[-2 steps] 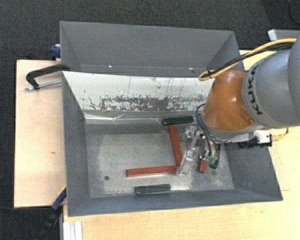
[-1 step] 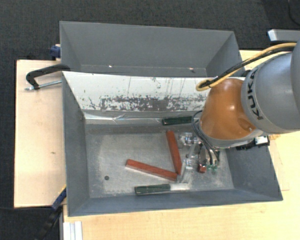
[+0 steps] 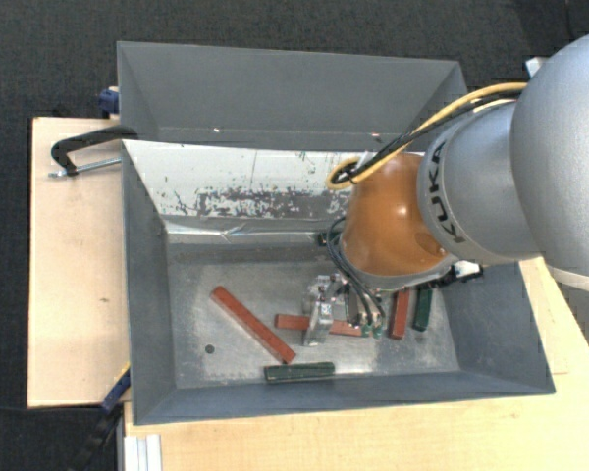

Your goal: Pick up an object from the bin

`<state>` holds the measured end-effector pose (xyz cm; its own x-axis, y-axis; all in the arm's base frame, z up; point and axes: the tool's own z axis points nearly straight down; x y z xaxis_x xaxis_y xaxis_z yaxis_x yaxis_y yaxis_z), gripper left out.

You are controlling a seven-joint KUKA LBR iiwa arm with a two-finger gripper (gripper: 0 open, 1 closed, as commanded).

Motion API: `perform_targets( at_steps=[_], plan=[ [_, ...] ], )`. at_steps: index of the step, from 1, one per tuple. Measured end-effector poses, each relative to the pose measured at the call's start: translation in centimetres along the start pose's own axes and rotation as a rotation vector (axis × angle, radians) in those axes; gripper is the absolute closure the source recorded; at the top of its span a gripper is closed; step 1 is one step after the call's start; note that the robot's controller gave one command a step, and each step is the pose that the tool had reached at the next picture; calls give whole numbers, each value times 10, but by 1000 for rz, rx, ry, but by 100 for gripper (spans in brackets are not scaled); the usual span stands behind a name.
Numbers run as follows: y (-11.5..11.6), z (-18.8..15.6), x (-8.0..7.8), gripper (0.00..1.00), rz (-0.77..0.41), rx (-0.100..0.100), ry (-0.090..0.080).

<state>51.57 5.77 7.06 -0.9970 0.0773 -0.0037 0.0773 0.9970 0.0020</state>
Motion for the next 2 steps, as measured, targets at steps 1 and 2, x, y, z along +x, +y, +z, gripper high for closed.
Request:
perform_targets(
  at_steps=[1, 2],
  plan=[
    [0, 0, 0, 100, 0, 0, 0],
    [27, -169, -7, 100, -50, -1, -6]
  ],
)
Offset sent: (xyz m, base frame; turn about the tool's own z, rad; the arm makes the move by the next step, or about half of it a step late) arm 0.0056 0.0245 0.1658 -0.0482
